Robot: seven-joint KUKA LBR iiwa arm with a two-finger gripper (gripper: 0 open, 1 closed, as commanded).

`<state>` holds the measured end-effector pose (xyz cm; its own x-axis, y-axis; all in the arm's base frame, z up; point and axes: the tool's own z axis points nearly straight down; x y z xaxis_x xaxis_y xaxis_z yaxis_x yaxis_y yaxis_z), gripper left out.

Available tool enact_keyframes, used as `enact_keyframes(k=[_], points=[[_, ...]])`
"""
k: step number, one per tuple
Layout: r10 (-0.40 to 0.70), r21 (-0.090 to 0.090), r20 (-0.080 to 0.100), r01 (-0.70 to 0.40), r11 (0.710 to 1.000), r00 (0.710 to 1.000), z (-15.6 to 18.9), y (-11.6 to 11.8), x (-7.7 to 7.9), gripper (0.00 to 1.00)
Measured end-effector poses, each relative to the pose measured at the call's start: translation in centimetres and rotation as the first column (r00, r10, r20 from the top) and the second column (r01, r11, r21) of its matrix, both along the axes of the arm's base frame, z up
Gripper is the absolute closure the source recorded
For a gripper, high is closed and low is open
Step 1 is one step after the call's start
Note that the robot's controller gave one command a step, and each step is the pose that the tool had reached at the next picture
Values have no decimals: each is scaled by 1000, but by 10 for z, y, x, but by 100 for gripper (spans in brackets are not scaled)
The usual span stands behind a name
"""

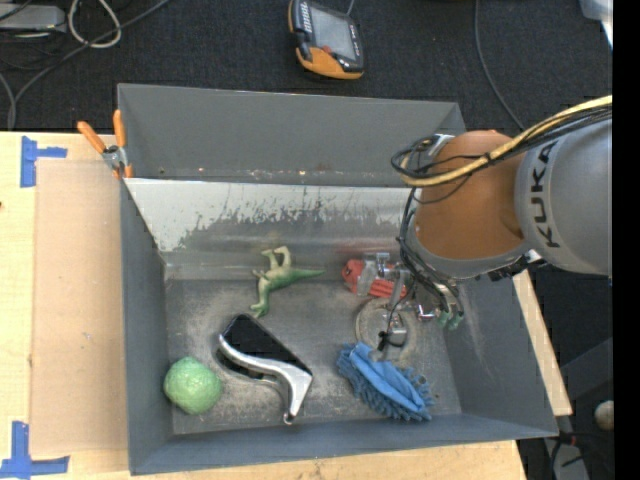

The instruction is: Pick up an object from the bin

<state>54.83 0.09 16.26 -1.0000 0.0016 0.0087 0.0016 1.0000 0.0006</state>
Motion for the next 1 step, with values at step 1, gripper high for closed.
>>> enact_keyframes(k=[1], points=[[0, 0, 7, 0, 1000, 1000, 3, 0, 2, 0]])
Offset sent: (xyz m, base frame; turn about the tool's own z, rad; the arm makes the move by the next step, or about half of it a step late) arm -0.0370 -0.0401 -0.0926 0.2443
